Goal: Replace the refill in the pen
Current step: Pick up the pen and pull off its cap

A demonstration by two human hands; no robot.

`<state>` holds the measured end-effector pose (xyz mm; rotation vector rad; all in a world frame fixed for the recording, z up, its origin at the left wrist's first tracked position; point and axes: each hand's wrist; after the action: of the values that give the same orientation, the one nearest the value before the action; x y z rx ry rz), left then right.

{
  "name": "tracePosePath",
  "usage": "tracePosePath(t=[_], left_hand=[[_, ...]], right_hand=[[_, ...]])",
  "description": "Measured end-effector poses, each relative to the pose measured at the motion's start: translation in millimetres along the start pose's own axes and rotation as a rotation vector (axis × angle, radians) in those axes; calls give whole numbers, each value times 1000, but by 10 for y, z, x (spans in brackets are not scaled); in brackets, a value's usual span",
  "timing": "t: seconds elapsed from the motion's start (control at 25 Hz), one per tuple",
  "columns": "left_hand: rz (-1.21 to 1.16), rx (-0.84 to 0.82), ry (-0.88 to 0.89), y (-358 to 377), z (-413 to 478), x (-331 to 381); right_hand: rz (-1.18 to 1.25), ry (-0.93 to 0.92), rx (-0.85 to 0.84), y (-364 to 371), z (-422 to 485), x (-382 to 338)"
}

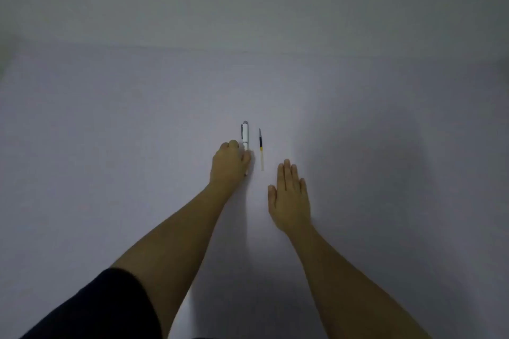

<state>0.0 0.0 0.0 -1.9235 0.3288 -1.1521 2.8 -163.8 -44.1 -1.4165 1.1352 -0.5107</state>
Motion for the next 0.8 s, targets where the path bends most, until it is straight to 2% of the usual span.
tracePosePath(t=[0.08, 0.32, 0.52, 0.64, 0.8], left_hand=[[2, 35, -38, 34, 101, 45], [22, 42, -95, 142, 268, 107], [-62, 63, -99, 82, 216, 103], [-84, 65, -6, -79, 62, 37], [-77, -86, 252, -407, -252, -158]], right_hand=[[12, 15, 59, 27, 14, 8], [-13, 4, 100, 83, 14, 29], [11, -1, 25, 24, 10, 8], [225, -4, 30, -181, 39, -6], [687, 101, 139, -631, 120, -107]])
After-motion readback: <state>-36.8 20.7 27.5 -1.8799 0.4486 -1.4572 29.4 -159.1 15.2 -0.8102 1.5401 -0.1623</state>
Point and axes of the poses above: each hand's wrist, its own z-axis towards the middle knuckle, its own y-axis out of the palm, x = y × z, and after that the axes turned 2 degrees about -z, right-handed
